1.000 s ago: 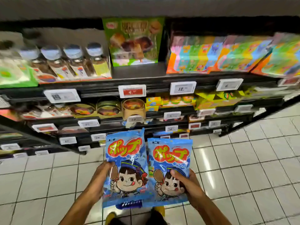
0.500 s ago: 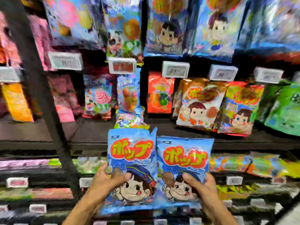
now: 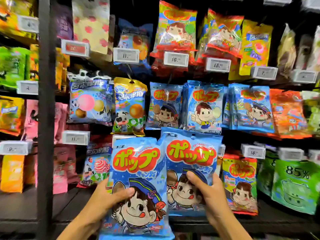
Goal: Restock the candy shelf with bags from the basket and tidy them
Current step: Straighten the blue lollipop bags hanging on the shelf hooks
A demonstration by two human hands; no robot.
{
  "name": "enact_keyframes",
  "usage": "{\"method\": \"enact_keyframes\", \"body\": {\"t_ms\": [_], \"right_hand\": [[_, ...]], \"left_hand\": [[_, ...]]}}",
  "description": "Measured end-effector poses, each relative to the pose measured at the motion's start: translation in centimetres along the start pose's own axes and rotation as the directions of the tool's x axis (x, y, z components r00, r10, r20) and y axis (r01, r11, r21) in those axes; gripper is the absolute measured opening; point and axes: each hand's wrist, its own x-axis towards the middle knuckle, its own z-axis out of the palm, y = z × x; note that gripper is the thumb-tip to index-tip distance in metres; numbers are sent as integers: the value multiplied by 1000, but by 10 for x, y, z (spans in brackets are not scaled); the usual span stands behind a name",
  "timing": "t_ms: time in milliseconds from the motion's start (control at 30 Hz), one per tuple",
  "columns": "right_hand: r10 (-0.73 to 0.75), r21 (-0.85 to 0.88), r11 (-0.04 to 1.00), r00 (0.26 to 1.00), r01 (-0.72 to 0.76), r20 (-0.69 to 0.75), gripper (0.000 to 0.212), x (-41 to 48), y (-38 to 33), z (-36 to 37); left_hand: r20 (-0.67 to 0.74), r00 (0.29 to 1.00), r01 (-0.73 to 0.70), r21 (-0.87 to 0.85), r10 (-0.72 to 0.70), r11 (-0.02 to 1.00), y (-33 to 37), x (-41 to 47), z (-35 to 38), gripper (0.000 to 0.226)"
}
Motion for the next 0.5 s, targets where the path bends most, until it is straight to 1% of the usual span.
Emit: {"method": "enact_keyframes", "body": {"t_ms": [33,100,200,233,267,333,367,433,500], "right_hand": [[-21,11,1000,999,21,28,56,7,-8,4],[-37,23,999,996,35,80,54,22,-21,10],[-43,11,999,991,41,125,51,45,-29,19],[-33,11,999,991,32,127,52,52,-32,22],[-16,23,1000,990,13,139,53,60,-36,24],[21,66,997,985,-32,173,59,75,-43,30],[28,84,995,983,-44,181,62,82,-47,33],[36,135,989,978,-65,207,65,97,-56,38],[61,172,979,961,-111,271,56,113,-67,44]], "left_hand": [[27,1000,-14,21,14,1000,6,4,5,78],[63,998,-27,90,21,996,20,12,16,80],[35,999,-37,189,31,981,40,26,32,100],[43,998,-55,208,47,977,48,33,33,100],[76,994,-96,213,81,972,56,41,34,91],[177,975,-171,236,131,956,78,54,36,63],[203,968,-195,241,147,951,88,60,37,55],[191,965,-226,238,183,945,102,75,37,50],[168,962,-251,251,214,935,112,89,36,48]]}}
